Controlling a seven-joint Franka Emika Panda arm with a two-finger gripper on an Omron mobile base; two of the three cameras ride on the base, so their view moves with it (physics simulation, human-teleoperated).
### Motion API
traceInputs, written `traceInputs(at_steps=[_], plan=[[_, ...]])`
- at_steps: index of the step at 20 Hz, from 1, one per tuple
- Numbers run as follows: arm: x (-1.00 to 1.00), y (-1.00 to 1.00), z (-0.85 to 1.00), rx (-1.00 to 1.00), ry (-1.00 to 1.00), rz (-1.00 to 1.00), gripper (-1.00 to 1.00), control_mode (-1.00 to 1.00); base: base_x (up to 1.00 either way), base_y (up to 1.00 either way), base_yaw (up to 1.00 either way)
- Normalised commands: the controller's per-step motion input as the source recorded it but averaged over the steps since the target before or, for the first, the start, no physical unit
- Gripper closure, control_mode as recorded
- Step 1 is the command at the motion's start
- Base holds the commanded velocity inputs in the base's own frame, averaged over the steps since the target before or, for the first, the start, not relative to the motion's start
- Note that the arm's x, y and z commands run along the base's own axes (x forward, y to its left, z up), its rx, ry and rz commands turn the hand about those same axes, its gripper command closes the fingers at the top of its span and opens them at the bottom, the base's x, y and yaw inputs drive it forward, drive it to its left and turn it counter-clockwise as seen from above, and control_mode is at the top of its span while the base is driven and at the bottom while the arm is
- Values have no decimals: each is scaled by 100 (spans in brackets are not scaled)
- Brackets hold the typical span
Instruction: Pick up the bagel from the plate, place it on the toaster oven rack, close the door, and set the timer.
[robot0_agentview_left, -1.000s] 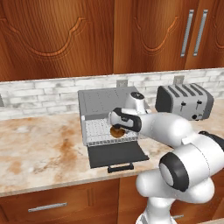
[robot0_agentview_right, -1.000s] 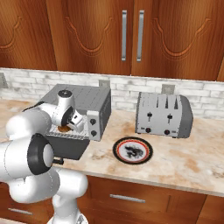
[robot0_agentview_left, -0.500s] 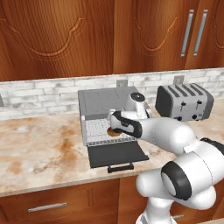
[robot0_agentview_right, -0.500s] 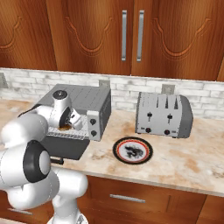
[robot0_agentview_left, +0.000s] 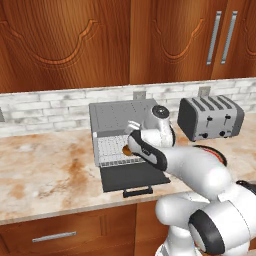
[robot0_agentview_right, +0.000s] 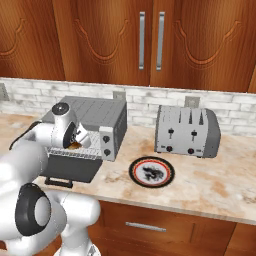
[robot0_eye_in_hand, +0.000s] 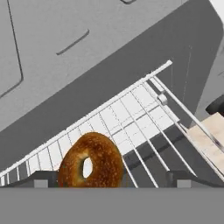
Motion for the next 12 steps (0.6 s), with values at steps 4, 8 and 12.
traceInputs(at_steps=[4, 8, 12], plan=[[-50, 0, 73, -1, 16, 0, -100, -100, 0, 0, 0], [-73, 0, 41, -6, 20, 3, -100, -100, 0, 0, 0], [-70, 0, 2, -6, 7, 15, -100, -100, 0, 0, 0]])
